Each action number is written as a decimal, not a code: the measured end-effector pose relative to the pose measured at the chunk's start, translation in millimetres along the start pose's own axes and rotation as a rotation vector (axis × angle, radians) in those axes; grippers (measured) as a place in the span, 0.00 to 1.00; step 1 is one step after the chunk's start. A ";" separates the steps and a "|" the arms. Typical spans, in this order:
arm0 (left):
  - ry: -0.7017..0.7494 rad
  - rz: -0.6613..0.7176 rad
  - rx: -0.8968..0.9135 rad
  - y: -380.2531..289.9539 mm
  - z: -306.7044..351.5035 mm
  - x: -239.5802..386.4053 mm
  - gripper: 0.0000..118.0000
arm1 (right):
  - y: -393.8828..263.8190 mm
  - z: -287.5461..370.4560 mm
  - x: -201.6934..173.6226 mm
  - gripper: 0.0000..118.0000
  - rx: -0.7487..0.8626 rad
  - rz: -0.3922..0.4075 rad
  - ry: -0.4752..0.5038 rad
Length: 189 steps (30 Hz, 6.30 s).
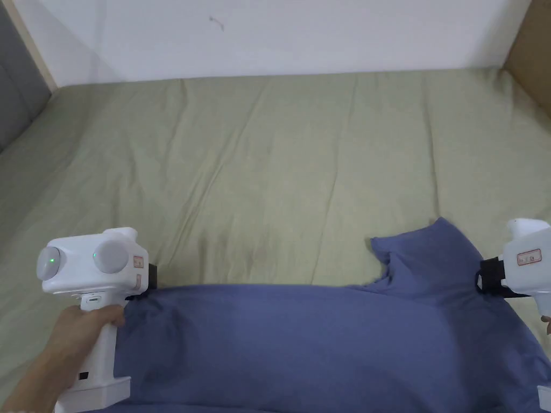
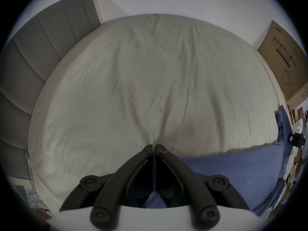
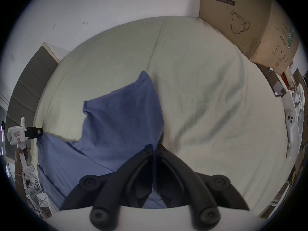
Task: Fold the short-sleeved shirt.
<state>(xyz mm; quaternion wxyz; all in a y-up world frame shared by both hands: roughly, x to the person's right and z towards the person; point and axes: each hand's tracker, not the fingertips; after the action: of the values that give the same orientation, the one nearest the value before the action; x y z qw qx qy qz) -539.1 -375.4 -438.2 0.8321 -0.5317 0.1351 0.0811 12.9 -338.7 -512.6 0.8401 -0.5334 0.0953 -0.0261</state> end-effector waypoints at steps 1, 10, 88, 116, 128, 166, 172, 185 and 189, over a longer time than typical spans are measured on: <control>-0.001 -0.006 0.018 -3.5 7.4 0.9 0.01 | 0.1 7.5 -0.4 0.03 0.015 0.001 0.006; -0.068 -0.071 0.267 -27.8 144.1 -23.2 0.01 | -25.9 107.4 -4.5 0.03 0.171 0.059 0.067; -0.667 0.022 0.238 -190.6 237.9 8.7 0.05 | -252.3 144.9 -79.5 0.04 0.206 0.045 0.143; -0.607 -0.143 -0.126 -240.0 121.4 175.4 0.00 | -290.7 162.1 9.6 0.04 0.232 -0.236 0.098; -0.806 -0.216 -0.170 -251.8 135.5 206.5 0.01 | -295.3 163.6 11.1 0.04 0.203 -0.231 0.083; -0.955 0.453 -0.139 -253.7 53.5 -70.1 0.07 | -248.4 154.6 -86.9 0.04 0.152 0.017 0.100; -0.803 0.531 -0.053 -257.2 90.8 -143.3 0.07 | -253.1 143.8 -90.7 0.04 0.125 0.032 0.115; -0.639 0.227 0.125 -205.5 212.8 -33.9 0.07 | -259.4 142.9 -63.4 0.04 0.126 -0.033 0.123; -0.618 0.002 0.153 -190.4 238.1 50.6 0.07 | -262.8 143.8 -46.2 0.04 0.132 -0.084 0.128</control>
<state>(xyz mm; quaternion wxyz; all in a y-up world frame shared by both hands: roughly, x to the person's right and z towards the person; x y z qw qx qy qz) -405.0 -240.1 -194.8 0.8713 -0.4176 -0.1181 0.2291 9.8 -316.8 -210.3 0.8637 -0.4778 0.1242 -0.1015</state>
